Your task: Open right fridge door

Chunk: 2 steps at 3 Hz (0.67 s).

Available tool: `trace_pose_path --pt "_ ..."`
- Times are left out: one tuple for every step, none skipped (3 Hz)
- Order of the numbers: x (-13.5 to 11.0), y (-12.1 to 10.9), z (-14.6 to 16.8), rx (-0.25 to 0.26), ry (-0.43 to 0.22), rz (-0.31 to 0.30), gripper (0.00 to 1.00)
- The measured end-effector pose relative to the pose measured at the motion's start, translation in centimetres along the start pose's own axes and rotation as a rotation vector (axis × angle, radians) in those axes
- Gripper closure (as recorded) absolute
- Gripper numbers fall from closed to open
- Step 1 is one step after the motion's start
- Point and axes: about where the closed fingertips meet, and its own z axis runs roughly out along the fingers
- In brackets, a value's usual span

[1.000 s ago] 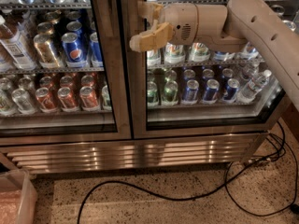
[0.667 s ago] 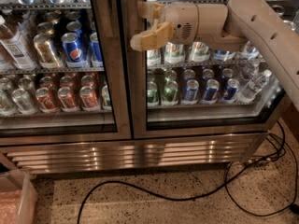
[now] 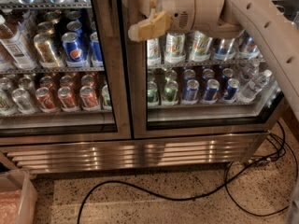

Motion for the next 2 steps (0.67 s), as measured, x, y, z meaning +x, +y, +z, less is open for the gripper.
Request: trace_pose_path --pt "-0.21 -0.71 0.60 -0.028 0.019 -0.013 0.00" --pt "-0.58 -0.76 0.69 -0.033 0.020 -0.022 0.00"
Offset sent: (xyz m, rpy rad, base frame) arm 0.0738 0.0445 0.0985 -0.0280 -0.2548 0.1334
